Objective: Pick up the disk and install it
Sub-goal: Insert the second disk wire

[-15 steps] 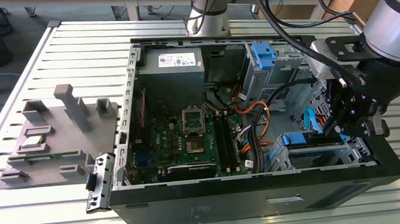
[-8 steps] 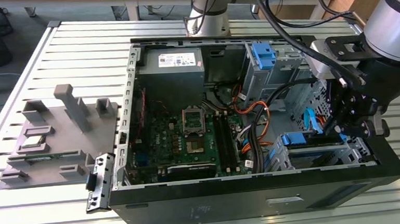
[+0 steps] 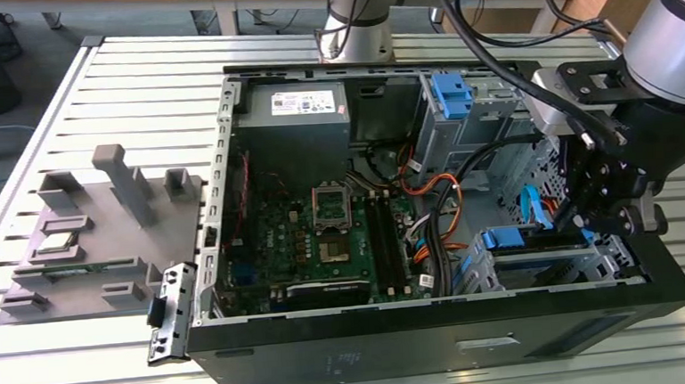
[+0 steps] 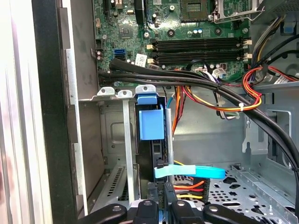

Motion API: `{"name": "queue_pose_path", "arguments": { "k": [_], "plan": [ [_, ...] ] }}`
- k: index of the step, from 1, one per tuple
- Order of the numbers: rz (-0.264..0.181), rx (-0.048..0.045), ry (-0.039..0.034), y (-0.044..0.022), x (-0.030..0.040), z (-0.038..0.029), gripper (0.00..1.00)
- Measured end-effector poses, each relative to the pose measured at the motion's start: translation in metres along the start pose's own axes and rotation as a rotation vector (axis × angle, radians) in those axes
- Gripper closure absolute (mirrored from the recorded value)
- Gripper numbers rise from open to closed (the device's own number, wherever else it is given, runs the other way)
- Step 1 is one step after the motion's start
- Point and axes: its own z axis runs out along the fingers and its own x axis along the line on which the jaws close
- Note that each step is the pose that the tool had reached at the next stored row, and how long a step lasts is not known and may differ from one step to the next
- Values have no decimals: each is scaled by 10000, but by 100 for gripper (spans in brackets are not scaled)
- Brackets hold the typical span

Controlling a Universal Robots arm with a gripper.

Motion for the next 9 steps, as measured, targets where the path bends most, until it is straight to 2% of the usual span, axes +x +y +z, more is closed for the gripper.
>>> {"name": "queue_pose_path", "arguments": {
  "k": [2, 9],
  "plan": [
    [-54, -2, -29, 0, -1, 0, 82],
    [-238, -4, -49, 0, -1, 3, 82]
  ]
}}
